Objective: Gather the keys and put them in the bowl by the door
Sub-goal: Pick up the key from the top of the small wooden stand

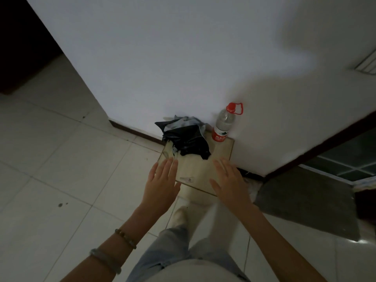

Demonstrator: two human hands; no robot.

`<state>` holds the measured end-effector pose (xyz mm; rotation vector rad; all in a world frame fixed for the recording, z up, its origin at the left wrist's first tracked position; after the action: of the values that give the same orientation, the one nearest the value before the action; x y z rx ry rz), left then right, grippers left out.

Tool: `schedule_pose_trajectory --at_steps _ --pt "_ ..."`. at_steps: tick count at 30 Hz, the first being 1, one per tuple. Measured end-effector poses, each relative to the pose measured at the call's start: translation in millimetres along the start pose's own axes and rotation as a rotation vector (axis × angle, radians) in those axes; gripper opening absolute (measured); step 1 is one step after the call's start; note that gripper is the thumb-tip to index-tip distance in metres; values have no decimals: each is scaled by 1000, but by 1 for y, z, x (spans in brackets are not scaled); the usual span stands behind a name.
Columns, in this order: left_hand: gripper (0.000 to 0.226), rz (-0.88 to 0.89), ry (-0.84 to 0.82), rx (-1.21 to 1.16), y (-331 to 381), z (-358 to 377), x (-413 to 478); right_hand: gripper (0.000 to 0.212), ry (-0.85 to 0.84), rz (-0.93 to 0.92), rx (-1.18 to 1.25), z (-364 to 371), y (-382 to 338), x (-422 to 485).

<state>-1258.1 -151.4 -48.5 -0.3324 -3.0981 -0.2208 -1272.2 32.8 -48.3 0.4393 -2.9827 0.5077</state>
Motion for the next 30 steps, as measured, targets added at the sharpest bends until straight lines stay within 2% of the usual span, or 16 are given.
schedule_pose_trajectory --at_steps 9,14,18,30 --pt "69 -63 -95 -24 -33 38 35 30 -68 12 196 41 20 49" --pt "69 -164 -160 -29 -45 70 35 29 -188 89 284 79 46 57" --pt "69 -232 -189 -51 -49 102 33 26 -285 79 309 115 59 60" --pt "70 -289 -283 -17 -66 257 30 23 -373 52 350 279 95 63"
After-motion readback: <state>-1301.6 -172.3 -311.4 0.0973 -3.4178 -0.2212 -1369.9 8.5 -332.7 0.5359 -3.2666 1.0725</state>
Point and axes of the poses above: each hand's wrist, its own x-axis towards the middle knuckle, its own z-axis out of the palm, y = z × x, the point moved 5 cm from there along x, towards the middle knuckle, and after that the axes turned 1 degree about -z, right-handed, at the moved point
